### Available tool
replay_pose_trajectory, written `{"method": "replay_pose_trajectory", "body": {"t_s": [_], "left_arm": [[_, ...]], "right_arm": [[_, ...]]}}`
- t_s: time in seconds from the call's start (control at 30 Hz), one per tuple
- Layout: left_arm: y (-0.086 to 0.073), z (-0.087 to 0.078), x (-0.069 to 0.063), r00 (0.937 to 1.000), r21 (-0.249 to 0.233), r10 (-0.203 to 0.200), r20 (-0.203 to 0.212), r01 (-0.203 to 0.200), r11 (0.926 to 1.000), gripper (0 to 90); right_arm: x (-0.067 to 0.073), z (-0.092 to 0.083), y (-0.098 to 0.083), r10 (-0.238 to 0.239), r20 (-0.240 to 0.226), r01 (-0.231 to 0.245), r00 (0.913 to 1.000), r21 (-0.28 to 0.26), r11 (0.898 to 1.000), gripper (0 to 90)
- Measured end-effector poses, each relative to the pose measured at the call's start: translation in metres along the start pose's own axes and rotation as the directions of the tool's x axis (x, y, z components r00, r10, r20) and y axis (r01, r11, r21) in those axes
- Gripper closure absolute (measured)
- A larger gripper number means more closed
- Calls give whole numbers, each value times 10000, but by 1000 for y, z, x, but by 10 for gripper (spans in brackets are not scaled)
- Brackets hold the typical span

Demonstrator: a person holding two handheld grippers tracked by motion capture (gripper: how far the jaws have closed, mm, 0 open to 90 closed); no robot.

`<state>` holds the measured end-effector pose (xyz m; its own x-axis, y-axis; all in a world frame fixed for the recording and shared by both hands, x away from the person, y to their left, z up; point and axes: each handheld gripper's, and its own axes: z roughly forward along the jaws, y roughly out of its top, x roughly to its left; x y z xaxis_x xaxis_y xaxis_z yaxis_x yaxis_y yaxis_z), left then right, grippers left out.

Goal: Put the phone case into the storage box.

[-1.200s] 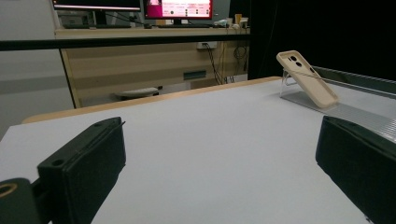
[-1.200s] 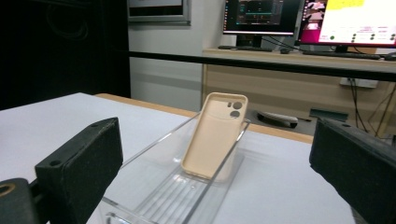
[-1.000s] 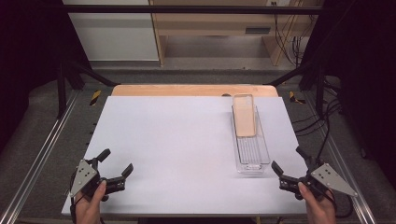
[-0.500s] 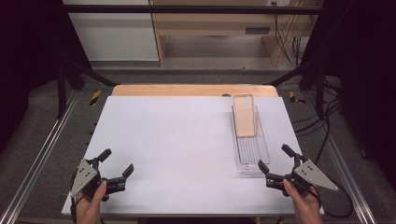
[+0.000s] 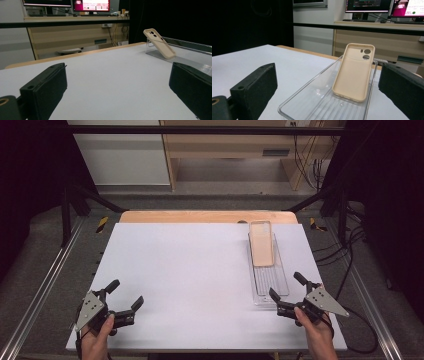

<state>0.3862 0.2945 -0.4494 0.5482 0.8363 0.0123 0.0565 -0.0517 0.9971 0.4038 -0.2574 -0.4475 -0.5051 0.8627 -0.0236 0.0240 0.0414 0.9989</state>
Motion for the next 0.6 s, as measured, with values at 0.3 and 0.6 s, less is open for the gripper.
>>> {"method": "replay_pose_trajectory", "body": {"t_s": [0.3, 0.6], "left_arm": [[0, 0, 0, 10000, -37, -34, 30, 35, 10000, 12], [0, 0, 0, 10000, -7, 23, 63, -23, 10000, 12]], "right_arm": [[-2, 9, -4, 9, 60, -9, 10000, 144, 9999, 23], [-3, 16, -8, 80, 127, -83, 9999, 261, 9996, 25]]}}
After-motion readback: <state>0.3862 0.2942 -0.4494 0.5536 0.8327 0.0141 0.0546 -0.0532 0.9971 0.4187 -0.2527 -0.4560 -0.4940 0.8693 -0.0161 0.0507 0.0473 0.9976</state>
